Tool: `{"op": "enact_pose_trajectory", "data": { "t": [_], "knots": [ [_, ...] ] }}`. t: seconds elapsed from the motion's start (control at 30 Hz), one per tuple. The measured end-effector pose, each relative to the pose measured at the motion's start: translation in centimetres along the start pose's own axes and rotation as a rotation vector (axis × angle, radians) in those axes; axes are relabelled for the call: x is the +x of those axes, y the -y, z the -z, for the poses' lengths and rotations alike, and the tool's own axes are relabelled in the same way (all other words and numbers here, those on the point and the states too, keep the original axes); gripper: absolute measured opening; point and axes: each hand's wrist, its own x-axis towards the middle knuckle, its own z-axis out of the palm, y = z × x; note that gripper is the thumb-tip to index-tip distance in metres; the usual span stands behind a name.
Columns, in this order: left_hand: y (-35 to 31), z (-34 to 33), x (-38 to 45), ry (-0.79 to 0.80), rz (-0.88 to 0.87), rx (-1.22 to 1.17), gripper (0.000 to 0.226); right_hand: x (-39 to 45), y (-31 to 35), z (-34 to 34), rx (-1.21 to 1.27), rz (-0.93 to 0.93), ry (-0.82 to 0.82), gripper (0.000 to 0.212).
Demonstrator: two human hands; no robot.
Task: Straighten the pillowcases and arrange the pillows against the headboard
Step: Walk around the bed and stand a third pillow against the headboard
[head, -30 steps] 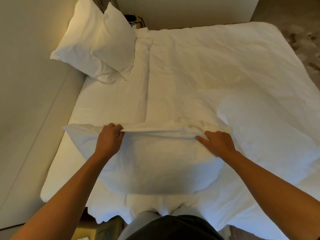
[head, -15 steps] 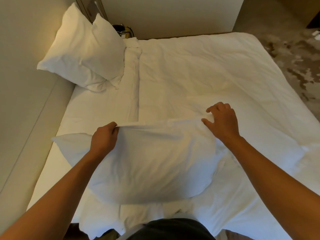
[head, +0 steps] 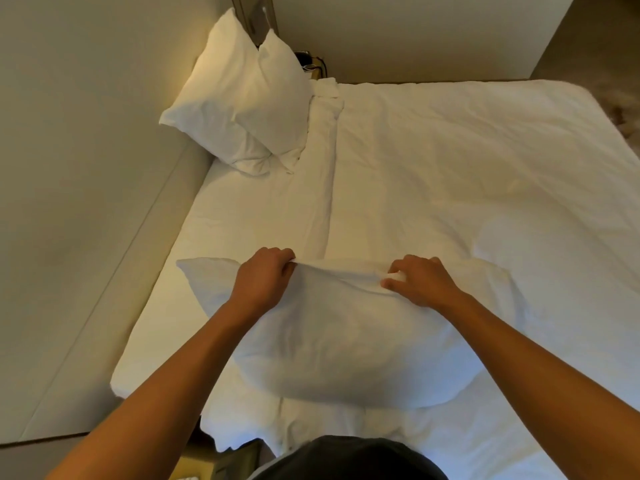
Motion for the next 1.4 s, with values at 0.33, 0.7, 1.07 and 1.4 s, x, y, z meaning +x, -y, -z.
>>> {"op": "enact_pose_trajectory", "data": {
  "t": [0.33,0.7,1.07,1.4],
  "knots": [
    [1.4,0.1,0.4,0.030,0.053,0.008,0.020,-3.0,-0.5,0.5,0.468,0.017,-0.309,0.040],
    [2.1,-2.0,1.4,0.243,-0.018,-0.165,0.021,-5.9,-1.9,0.3,0.299,-0.012,-0.307,0.039],
    [2.2,-3.1,1.0,0.304,0.105,-0.158,0.018,-5.5,-2.8,-0.6,0.278,-0.132,-0.242,0.036],
    [1.3,-3.6,0.2,0.240,0.120,-0.039,0.028,-5.2,-3.0,-1.2,0.228,-0.131,-0.276,0.033]
  ]
}}
